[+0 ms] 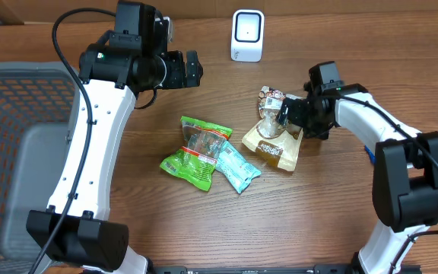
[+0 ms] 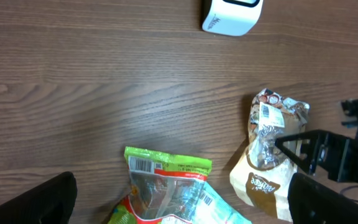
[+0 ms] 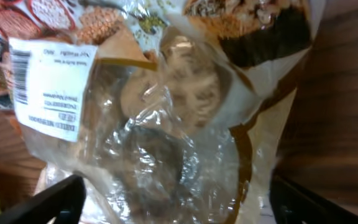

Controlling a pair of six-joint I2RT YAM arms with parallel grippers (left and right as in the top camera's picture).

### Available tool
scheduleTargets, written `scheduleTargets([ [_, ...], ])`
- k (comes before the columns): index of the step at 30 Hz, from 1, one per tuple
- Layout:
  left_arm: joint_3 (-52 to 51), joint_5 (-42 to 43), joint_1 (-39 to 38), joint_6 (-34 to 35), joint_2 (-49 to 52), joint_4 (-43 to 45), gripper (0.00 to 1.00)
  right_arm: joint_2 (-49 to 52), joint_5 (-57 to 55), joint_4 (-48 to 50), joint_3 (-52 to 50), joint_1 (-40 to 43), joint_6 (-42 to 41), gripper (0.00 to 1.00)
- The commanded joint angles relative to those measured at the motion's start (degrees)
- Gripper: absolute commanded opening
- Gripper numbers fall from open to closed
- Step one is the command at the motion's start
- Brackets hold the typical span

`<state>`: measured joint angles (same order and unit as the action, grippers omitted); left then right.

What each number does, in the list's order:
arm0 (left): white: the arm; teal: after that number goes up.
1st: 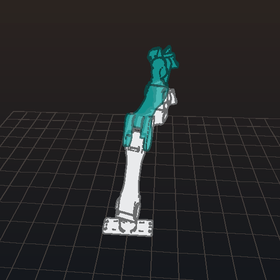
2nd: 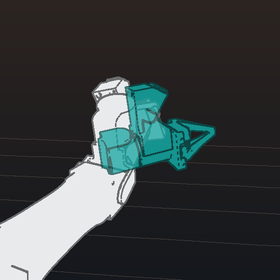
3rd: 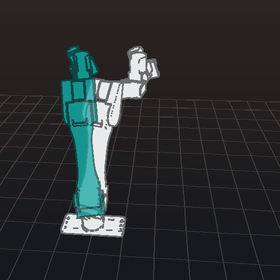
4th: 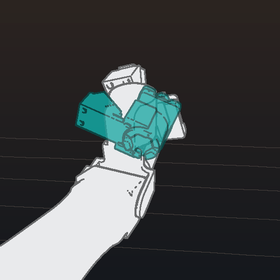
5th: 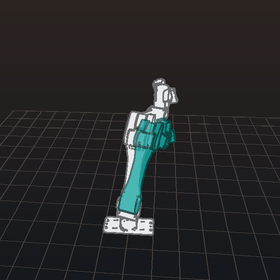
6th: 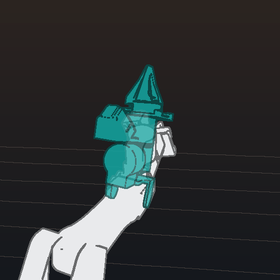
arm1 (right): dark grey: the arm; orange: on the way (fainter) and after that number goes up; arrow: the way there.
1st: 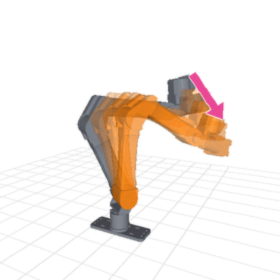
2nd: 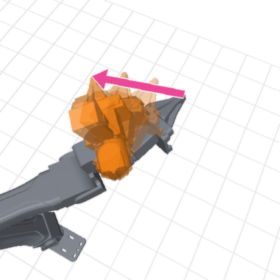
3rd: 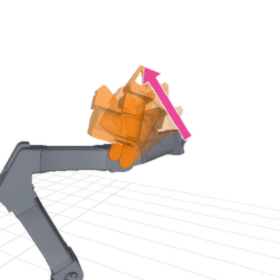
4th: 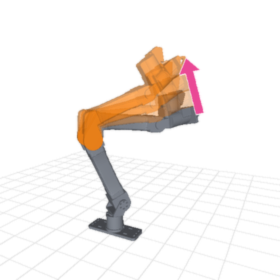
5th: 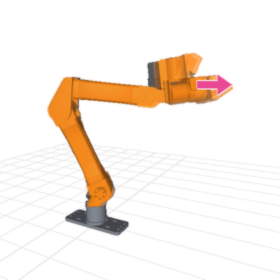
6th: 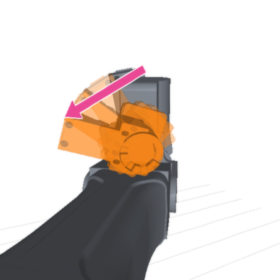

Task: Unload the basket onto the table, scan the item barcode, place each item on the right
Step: 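Lift the mushroom bag with the right gripper and raise it upright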

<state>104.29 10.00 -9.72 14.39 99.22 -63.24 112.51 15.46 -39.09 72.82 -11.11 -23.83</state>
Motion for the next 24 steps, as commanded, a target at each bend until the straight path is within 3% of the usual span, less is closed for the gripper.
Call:
scheduleTargets([
  [1, 0.92, -0.35, -0.07, -1.53, -0.22, 0.02, 1.0, 2.38, 2.08, -0.59, -0.74, 0.37, -1.7, 0.87],
  [5, 0.92, -0.35, -0.07, -1.53, -0.22, 0.02, 1.0, 2.49, 2.67, -0.59, -0.74, 0.15, -1.77, 0.77],
  [12, 0.92, -0.35, -0.07, -1.53, -0.22, 0.02, 0.99, 3.65, 1.55, 0.79, -0.76, -0.13, -6.88, 0.75],
  [20, 0.92, -0.35, -0.07, -1.53, -0.22, 0.02, 0.99, 8.83, -1.31, 1.57, -0.76, -2.45, -9.27, 0.65],
  [24, 0.92, -0.35, -0.07, -1.53, -0.22, 0.02, 1.0, 9.03, -1.55, 4.09, -0.76, -3.21, -9.9, 0.5],
])
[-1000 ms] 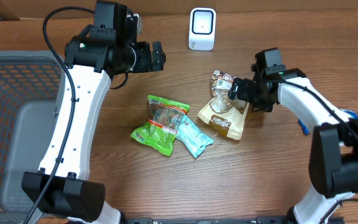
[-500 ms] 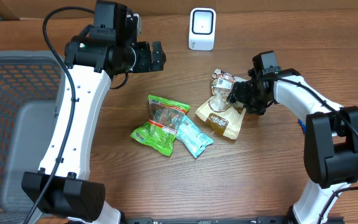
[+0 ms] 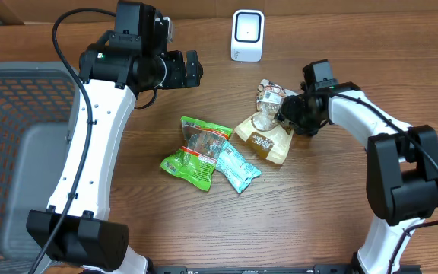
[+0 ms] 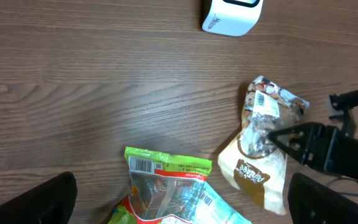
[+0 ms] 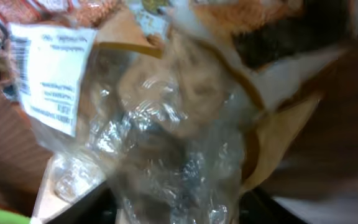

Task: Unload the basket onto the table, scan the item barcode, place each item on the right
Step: 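Lift the mushroom bag with the right gripper and raise it upright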

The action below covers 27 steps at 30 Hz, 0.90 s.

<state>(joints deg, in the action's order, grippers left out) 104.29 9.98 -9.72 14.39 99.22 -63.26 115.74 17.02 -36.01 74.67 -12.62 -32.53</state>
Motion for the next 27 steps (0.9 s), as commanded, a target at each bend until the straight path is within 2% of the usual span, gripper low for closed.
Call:
scheduleTargets([
  [1, 0.92, -0.33, -0.07, -1.53, -0.22, 0.04, 1.0, 5.79, -3.74, 1.36, -2.62, -1.92, -1.73, 0.48],
  [8, 0.92, -0.33, -0.07, -1.53, -0.22, 0.04, 1.0, 5.77, -5.11, 1.42, -2.38, -2.47, -3.1, 0.22],
  [13, 0.92, -0.33, -0.07, -1.53, -0.22, 0.04, 1.0, 5.66, 0.76, 0.57, 0.48, -2.36, 0.44, 0.04],
  [19, 0.92, -0.33, -0.07, -1.53, -0.22, 0.04, 1.0, 3.39, 7.06, -0.87, 4.22, -2.25, 9.49, 0.04],
  [27, 0.92, -0.33, -0.07, -1.53, -0.22, 0.04, 1.0, -8.41, 8.57, -2.32, 6.08, -2.21, 19.17, 0.04],
])
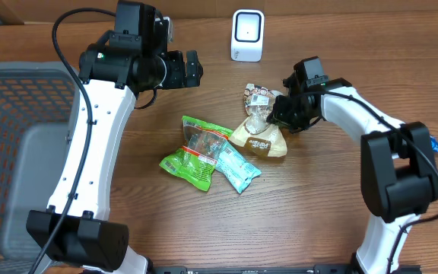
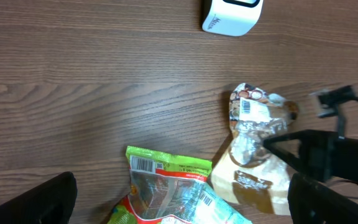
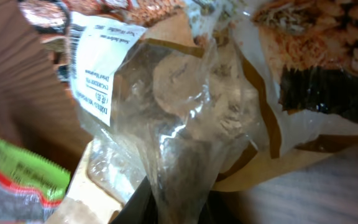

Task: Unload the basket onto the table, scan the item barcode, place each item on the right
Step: 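Lift the mushroom bag with the right gripper and raise it upright, then carry the mushroom bag with the right gripper toward the white scanner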

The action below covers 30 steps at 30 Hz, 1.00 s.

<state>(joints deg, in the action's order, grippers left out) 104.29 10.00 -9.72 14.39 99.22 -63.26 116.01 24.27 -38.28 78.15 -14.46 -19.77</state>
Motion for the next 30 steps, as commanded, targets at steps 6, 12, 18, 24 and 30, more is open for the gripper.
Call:
scheduleTargets([
  [6, 0.92, -0.35, -0.07, -1.53, -0.22, 0.04, 1.0, -19.26, -0.37, -2.6, 2.6, -0.37, 11.39, 0.04],
  [12, 0.92, -0.35, -0.07, -1.53, -0.22, 0.04, 1.0, -27.54, -2.8, -4.61, 2.6, -0.37, 16.92, 0.04],
  [18, 0.92, -0.35, -0.07, -1.53, -0.22, 0.04, 1.0, -32.24, -6.86, -6.4, 2.6, -0.37, 18.08, 0.04],
  [24, 0.92, -0.35, -0.07, -1.53, -0.22, 0.04, 1.0, -32.61, -8.0, -7.19, 2.6, -0.37, 18.36, 0.04],
  [30, 0.92, -0.35, -0.07, -1.53, -0.22, 0.04, 0.99, -32.61, -9.75, -7.48, 2.6, -0.37, 18.36, 0.04],
])
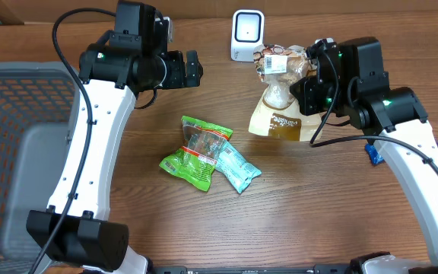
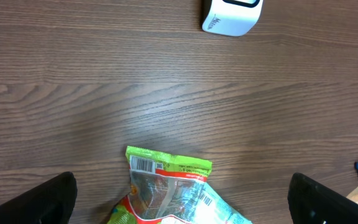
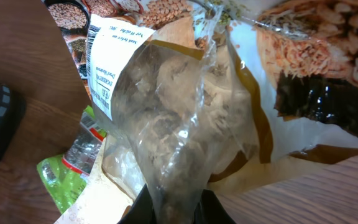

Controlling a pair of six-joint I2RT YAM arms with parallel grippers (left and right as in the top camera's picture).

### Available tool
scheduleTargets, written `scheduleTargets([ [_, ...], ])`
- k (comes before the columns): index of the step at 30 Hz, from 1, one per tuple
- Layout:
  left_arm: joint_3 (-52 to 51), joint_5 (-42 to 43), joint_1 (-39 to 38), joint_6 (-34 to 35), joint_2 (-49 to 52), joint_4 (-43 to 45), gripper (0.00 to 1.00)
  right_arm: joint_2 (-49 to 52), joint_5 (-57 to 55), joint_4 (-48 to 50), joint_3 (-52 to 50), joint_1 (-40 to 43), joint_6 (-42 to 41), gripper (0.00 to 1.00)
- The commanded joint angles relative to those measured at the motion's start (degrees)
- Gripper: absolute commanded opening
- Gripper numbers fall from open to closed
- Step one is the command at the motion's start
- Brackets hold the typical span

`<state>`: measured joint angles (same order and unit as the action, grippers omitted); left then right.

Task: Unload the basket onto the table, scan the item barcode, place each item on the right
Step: 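Carry the mushroom bag with the right gripper toward the white scanner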

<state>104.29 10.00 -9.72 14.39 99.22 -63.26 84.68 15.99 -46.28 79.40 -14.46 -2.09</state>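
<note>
My right gripper (image 1: 304,90) is shut on the clear middle of a brown-and-white snack bag (image 1: 281,103) and holds it up off the table, just right of the white scanner (image 1: 247,35). The bag's white barcode label (image 1: 273,62) sits at its top, near the scanner; the same label (image 3: 104,68) shows at the upper left in the right wrist view. My left gripper (image 1: 192,70) hangs open over bare table at the back left, well away from the bag. The scanner (image 2: 232,15) shows at the top of the left wrist view.
A green snack packet (image 1: 195,152) and a teal packet (image 1: 238,167) lie together mid-table. A grey mesh basket (image 1: 17,152) stands at the left edge. A small blue item (image 1: 373,153) lies on the table at the right.
My right gripper has lifted the snack bag off the table and carried it back and right, up beside the scanner. The left arm has not moved.
My right gripper was open round the snack bag where it lay right of the green packet. It then shut on the bag's clear middle, and the bag shifted left on the table. Now the bag is held in the air beside the scanner.
</note>
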Motion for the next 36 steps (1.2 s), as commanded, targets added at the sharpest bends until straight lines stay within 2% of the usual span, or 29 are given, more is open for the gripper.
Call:
scheduleTargets([
  [1, 0.92, -0.35, -0.07, -1.53, -0.22, 0.04, 1.0, -1.29, -1.7, 0.7, 1.36, -0.37, 0.7, 0.04],
  [11, 0.92, 1.01, -0.07, -1.57, -0.24, -1.9, 1.0, -1.31, -0.81, 1.16, 1.36, -0.48, 2.34, 0.04],
  [16, 2.03, 0.33, 0.7, -5.81, -0.28, -6.21, 1.0, -1.31, 5.92, 1.99, 1.36, -0.48, 8.87, 0.04],
  [22, 9.7, -0.33, 3.5, -8.68, -0.35, -14.36, 1.0, -1.29, 6.4, 4.02, 1.36, -0.5, 14.23, 0.04],
  [29, 18.97, -0.37, 8.5, -8.66, -0.35, -19.26, 0.99, 0.52, 5.29, 8.59, 1.33, -0.59, 14.14, 0.04],
  [32, 19.26, -0.39, 9.42, -8.66, -0.35, -19.47, 1.0, 2.05, 1.49, 9.68, 1.33, -1.42, 14.14, 0.04],
  [36, 19.26, -4.17, 9.77, -8.66, -0.35, -20.31, 0.99, 4.13, -11.3, 12.39, 1.33, -4.57, 14.12, 0.04],
])
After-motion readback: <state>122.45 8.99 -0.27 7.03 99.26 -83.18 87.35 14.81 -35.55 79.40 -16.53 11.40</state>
